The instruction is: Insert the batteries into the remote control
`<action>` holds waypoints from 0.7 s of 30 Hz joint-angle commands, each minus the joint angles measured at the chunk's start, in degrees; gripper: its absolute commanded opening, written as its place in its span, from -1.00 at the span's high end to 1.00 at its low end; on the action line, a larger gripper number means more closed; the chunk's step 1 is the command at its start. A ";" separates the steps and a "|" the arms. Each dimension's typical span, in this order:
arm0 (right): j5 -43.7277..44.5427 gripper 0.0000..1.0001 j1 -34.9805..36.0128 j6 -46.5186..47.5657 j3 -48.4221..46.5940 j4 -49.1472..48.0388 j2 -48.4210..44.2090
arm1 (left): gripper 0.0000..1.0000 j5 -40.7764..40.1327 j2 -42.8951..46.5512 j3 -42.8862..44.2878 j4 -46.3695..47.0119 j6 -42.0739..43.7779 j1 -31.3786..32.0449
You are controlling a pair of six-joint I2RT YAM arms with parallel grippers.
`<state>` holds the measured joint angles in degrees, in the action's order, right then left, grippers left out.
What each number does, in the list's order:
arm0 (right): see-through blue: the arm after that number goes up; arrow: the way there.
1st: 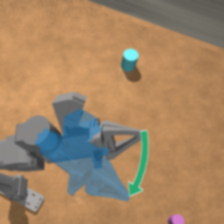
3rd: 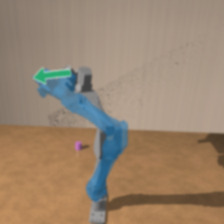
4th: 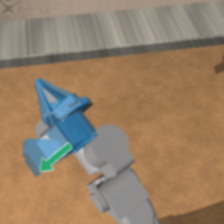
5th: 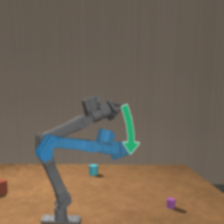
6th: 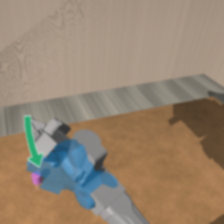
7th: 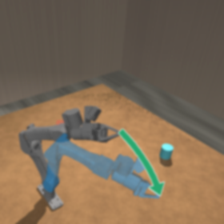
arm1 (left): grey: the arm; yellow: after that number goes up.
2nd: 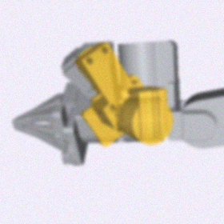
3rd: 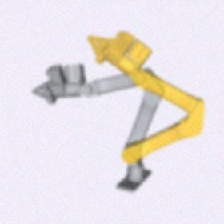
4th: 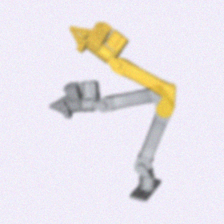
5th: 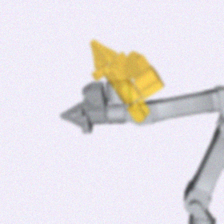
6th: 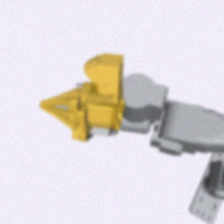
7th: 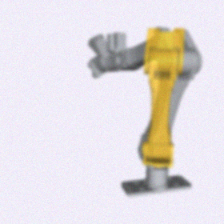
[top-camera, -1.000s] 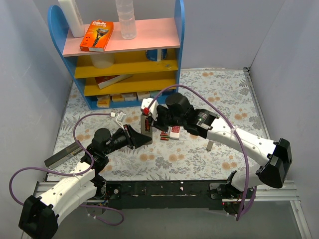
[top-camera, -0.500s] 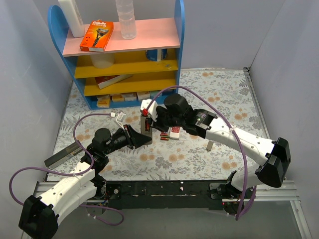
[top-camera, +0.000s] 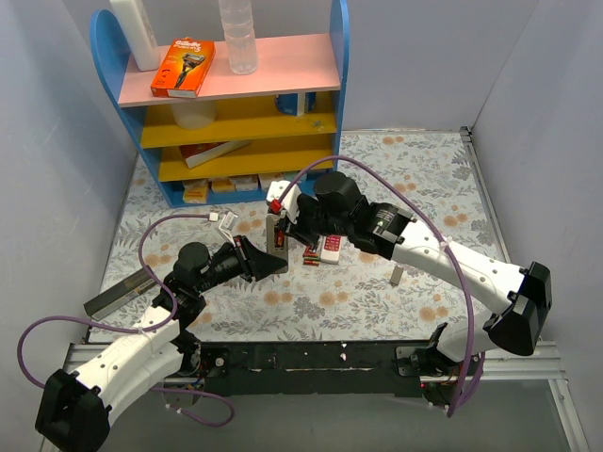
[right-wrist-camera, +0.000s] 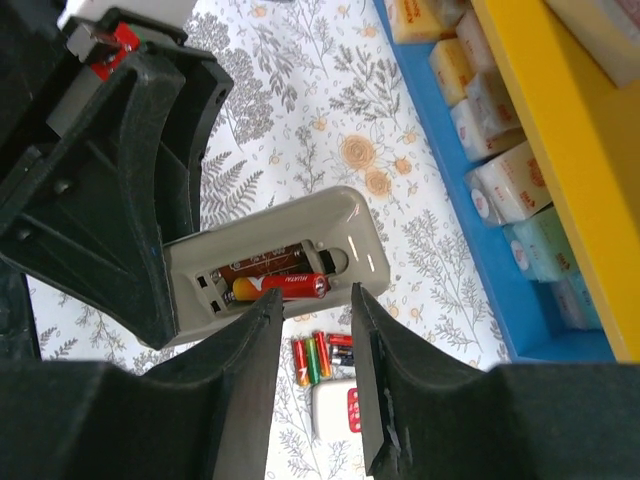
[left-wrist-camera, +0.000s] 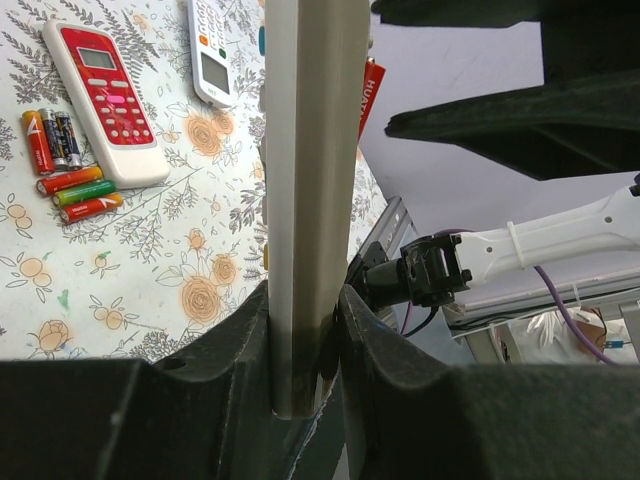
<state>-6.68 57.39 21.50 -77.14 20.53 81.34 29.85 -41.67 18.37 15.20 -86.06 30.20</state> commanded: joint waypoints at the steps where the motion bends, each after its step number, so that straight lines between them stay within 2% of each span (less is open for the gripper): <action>1: -1.84 0.17 -0.26 1.18 -3.80 -0.23 -1.80 | 1.00 0.92 0.80 1.14 1.85 1.07 0.30; 21: -3.52 0.41 -0.43 1.79 -4.15 1.61 1.10 | 1.00 1.71 0.71 1.49 2.20 1.25 0.30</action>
<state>-8.97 57.21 22.72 -78.65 21.37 81.54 30.72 -41.67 18.37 15.49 -85.86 30.20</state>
